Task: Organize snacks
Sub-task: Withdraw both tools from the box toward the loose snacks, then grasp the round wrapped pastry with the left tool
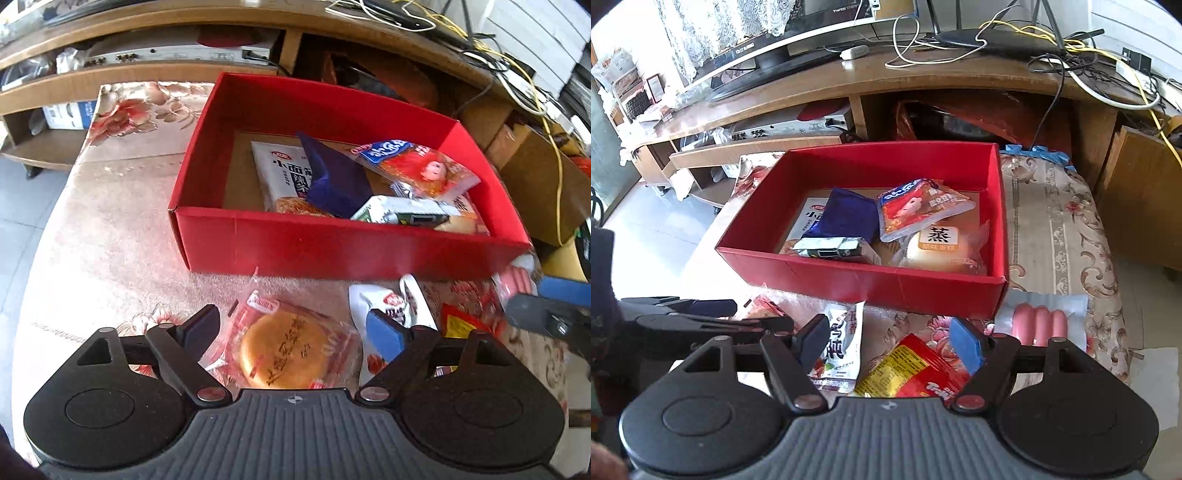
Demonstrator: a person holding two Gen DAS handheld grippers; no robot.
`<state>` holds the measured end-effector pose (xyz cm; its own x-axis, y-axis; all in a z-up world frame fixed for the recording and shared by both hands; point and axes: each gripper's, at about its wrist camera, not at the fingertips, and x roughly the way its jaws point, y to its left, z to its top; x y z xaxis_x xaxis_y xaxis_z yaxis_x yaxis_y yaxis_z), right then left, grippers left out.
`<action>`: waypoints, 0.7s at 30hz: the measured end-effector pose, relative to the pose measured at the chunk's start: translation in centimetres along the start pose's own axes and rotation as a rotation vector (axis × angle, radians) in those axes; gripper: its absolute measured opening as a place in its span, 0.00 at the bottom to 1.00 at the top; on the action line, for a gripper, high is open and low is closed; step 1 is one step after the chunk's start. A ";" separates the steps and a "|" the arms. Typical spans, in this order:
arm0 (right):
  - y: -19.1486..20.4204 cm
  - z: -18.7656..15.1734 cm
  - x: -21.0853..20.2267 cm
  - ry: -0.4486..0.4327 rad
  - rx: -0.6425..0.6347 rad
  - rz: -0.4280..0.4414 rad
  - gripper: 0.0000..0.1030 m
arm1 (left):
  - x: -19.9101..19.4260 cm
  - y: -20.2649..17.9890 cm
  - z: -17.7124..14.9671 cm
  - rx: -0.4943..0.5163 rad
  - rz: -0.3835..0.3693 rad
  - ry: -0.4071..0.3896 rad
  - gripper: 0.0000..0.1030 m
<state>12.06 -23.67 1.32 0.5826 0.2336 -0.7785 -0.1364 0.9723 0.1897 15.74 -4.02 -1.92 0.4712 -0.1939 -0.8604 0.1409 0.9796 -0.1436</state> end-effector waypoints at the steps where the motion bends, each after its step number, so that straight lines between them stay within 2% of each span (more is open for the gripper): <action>1: -0.2 0.0 -0.1 0.000 0.005 0.000 0.69 | 0.4 -0.1 0.2 -0.002 0.006 0.002 0.89; 4: -0.8 -0.1 -0.2 0.001 0.018 -0.002 0.69 | 1.8 -0.3 0.4 -0.004 0.017 0.034 0.89; 8: -1.1 -0.1 -0.3 0.002 0.018 0.005 0.69 | 2.4 -1.6 -0.1 0.101 0.066 0.044 0.89; 13: -1.1 0.0 -0.4 0.004 0.017 0.015 0.70 | 1.5 -2.1 -1.3 0.168 -0.002 0.086 0.88; 16: -0.9 -0.1 -0.7 0.000 0.008 0.030 0.70 | 0.3 -2.4 -2.7 0.221 -0.028 0.114 0.89; 21: -1.1 -0.2 -1.0 -0.004 0.013 0.041 0.71 | -2.0 -2.5 -5.1 0.251 -0.049 0.128 0.89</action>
<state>11.47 -25.00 1.81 0.5796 0.2728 -0.7679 -0.1492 0.9619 0.2291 10.01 -5.78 -2.33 0.3465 -0.2169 -0.9126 0.3798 0.9220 -0.0750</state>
